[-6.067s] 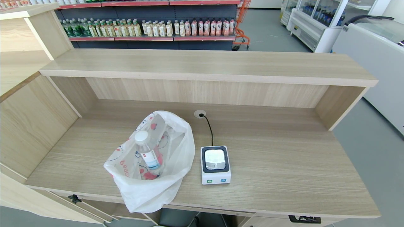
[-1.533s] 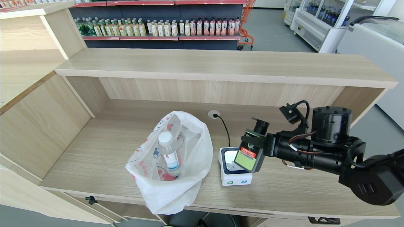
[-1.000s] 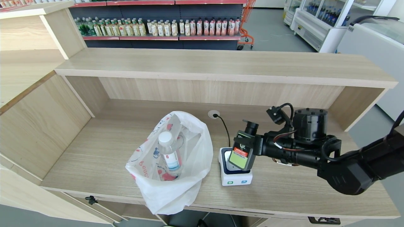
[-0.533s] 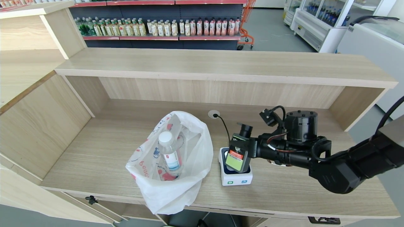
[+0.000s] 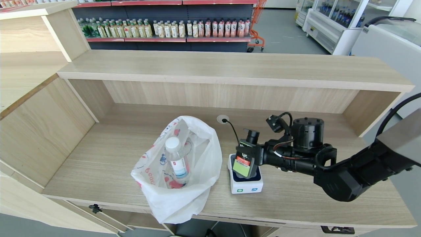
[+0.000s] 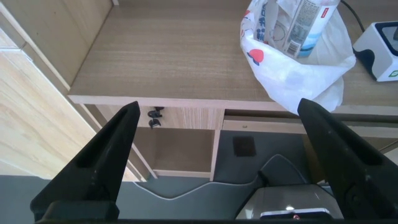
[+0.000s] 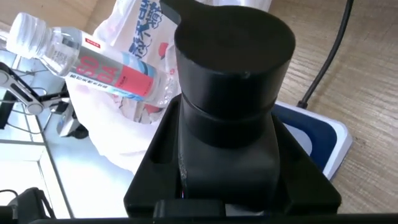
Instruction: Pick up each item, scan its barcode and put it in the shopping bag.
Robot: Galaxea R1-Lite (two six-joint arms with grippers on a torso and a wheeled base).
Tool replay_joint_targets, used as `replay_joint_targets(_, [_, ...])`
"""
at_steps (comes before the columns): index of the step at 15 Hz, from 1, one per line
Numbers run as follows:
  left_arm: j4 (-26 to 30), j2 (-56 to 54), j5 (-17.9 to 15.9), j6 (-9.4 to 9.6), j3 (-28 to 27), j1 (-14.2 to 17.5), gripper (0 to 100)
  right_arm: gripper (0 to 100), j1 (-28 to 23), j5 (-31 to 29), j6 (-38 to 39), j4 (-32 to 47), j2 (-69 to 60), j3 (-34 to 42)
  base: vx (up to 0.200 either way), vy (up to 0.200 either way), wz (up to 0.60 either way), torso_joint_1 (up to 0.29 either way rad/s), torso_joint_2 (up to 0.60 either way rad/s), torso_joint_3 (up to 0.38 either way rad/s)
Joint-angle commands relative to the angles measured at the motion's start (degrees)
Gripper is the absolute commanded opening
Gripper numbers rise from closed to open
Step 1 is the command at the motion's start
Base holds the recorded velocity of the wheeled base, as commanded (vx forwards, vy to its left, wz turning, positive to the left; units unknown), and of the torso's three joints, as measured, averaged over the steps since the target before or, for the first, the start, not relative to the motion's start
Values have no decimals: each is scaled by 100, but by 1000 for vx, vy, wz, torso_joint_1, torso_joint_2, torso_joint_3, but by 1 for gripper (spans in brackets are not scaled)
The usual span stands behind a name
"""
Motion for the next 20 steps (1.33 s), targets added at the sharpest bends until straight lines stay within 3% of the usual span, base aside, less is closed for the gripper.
replay_joint_targets(1, [2,6,0,0,0,0,100,0,11,-1,-1,-26,146,-48,0,0,0,0,0,0])
replay_joint_targets(11, [2,-2,0,0,0,0,100,0,-24,16,25,-35,50,-251,0,0,0,0,0,0])
replay_joint_targets(16, [2,-2,0,9,0,0,100,0,-930,-19,-203,-79,-856,-224,0,0,0,0,0,0])
replay_joint_targets(20, [2,-2,0,26,0,0,100,0,-1035,-19,-370,-61,-1735,145,0,100,0,0,1,4])
